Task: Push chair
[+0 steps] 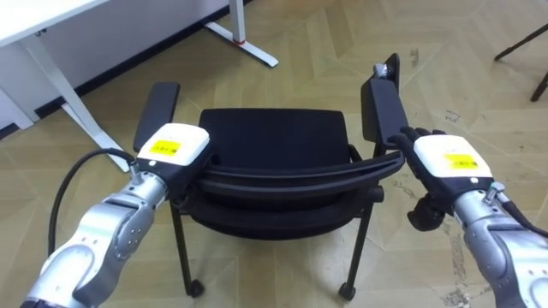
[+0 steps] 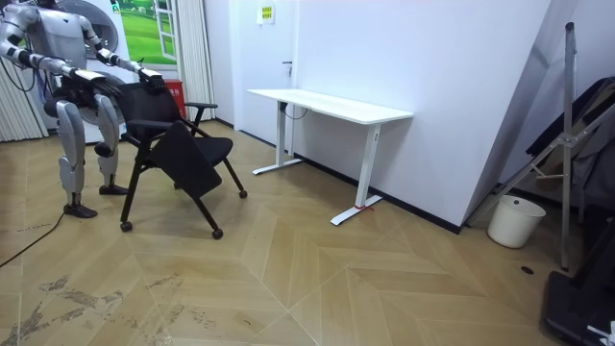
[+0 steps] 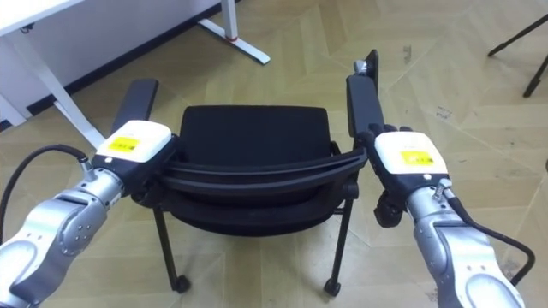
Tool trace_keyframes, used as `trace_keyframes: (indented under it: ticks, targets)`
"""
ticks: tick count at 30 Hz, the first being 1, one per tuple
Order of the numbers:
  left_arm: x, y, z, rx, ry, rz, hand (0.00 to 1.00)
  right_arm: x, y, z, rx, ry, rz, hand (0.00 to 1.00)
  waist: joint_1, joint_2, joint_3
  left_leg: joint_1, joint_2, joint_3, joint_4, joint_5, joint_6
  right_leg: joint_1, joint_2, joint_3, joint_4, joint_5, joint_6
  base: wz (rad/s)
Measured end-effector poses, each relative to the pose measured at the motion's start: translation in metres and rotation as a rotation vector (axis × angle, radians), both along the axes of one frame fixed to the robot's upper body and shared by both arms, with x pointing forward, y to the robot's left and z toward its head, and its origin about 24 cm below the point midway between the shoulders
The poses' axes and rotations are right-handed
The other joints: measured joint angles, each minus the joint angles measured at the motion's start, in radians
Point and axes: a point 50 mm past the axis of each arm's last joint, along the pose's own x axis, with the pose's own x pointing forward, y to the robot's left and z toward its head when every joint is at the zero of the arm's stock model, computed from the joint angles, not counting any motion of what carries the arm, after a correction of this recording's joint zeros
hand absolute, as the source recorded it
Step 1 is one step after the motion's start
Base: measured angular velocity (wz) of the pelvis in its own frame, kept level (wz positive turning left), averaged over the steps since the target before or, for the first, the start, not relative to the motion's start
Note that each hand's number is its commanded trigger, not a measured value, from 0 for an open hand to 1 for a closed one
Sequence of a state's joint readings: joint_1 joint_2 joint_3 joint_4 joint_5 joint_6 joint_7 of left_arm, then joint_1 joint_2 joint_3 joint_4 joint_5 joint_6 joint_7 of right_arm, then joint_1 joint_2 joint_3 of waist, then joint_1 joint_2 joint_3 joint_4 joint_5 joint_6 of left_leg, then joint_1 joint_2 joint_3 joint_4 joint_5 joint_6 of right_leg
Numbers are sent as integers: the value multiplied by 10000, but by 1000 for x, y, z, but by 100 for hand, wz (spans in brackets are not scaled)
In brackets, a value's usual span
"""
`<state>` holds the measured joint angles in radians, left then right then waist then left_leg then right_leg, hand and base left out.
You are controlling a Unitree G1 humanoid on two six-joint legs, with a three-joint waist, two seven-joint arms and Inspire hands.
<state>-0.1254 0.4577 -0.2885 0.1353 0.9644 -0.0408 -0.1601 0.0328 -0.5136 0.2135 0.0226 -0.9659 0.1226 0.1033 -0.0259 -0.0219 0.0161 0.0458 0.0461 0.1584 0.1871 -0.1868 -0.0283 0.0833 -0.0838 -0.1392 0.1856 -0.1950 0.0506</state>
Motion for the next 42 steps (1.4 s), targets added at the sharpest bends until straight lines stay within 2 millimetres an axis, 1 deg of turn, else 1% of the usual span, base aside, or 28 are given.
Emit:
trace_keyframes:
  ticks: [11,14,16,18,23,24,29,34,35,36,37,42]
  targets:
    - [0,0,0,-12,14,-12,100,1,1,0,216,-233,0,0,10,-5,-4,7,0,-5,5,0,0,9,-1,-3,0,0,0,0]
    - [0,-1,0,-22,52,-23,100,3,12,0,426,-348,515,0,10,-12,-11,18,-1,-15,10,0,0,24,-1,-7,0,0,0,0]
    - [0,-2,0,-24,45,-57,100,4,24,0,601,-382,1113,0,10,-17,-13,15,-8,-51,10,0,0,32,-5,-24,-1,0,0,3]
    - [0,-3,0,-7,46,-109,100,5,30,-1,711,-394,1415,0,15,-28,-21,16,-12,-78,10,0,0,52,-8,-53,-2,0,0,5]
    - [-1,-5,0,-13,36,-212,100,7,37,0,1035,-556,1663,0,38,-32,-23,15,-21,-155,6,0,0,96,-14,-114,-4,0,0,5]
    - [-1,-6,0,-26,44,-232,100,7,39,0,1164,-541,1676,0,29,-33,-22,24,-24,-226,6,0,0,130,-14,-151,-5,0,1,10]
    - [-1,-7,0,-60,48,-264,100,7,47,-2,1707,-587,1692,0,42,-37,-21,30,-30,-244,5,0,0,156,-14,-141,-4,-1,1,3]
    - [-1,-8,-1,-50,50,-225,100,4,63,-6,2041,-314,2199,0,70,-54,-20,55,-30,-210,1,0,0,155,-16,-159,-8,-1,2,0]
    - [-1,-8,-1,-48,47,-215,100,4,65,-6,2040,-253,2277,25,70,-54,-20,53,-30,-207,1,0,0,154,-17,-169,-9,-1,1,0]
    - [-1,-8,-1,-42,37,-199,100,3,68,-6,2053,-151,2400,95,71,-53,-20,42,-30,-207,1,0,0,150,-18,-180,-10,-1,2,0]
    - [-1,-9,-1,8,13,-206,100,3,69,-7,2067,-66,2446,100,85,-54,-21,36,-30,-207,2,0,0,148,-18,-192,-9,-1,1,0]
    - [-2,-10,-2,-8,39,-214,100,3,71,-7,2070,122,2428,100,130,-66,-47,34,-30,-209,14,0,0,150,-18,-195,-8,-1,2,0]
